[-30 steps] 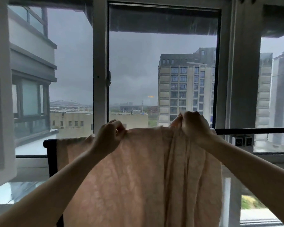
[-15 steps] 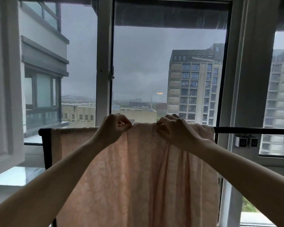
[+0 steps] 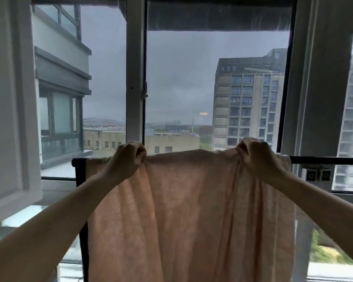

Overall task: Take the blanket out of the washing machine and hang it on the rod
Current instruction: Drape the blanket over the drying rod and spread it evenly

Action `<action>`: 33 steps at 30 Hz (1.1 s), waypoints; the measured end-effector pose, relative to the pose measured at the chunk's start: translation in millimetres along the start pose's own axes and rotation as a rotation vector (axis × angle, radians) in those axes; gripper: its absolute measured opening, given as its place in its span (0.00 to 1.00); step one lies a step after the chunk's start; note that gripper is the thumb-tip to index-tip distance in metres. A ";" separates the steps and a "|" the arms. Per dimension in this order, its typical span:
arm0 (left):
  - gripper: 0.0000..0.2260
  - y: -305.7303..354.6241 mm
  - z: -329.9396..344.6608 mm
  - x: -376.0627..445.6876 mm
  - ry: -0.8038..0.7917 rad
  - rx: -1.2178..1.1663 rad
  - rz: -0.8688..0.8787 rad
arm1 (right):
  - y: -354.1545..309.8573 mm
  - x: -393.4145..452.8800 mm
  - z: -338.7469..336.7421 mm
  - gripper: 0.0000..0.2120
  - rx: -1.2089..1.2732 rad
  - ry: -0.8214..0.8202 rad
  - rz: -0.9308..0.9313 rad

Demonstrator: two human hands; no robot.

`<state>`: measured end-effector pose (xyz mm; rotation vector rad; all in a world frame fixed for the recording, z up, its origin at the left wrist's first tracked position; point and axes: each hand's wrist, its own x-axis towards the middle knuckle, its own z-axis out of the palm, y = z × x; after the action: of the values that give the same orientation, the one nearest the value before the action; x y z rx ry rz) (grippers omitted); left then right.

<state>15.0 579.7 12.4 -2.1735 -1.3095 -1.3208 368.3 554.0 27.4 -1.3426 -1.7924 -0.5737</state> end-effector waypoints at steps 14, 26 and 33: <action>0.02 38.7 19.6 5.9 -0.063 -0.070 0.214 | -46.2 3.1 18.2 0.03 0.082 -0.075 -0.202; 0.04 33.5 32.1 8.9 -0.037 -0.016 0.090 | -29.9 -11.4 6.8 0.04 0.053 -0.067 -0.200; 0.03 25.0 28.8 9.7 -0.009 0.022 0.010 | 15.8 -4.4 -10.3 0.08 -0.018 -0.086 0.010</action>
<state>53.1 589.4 9.8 -2.1705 -1.3089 -1.2888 386.9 549.0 28.0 -1.4068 -1.8522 -0.5354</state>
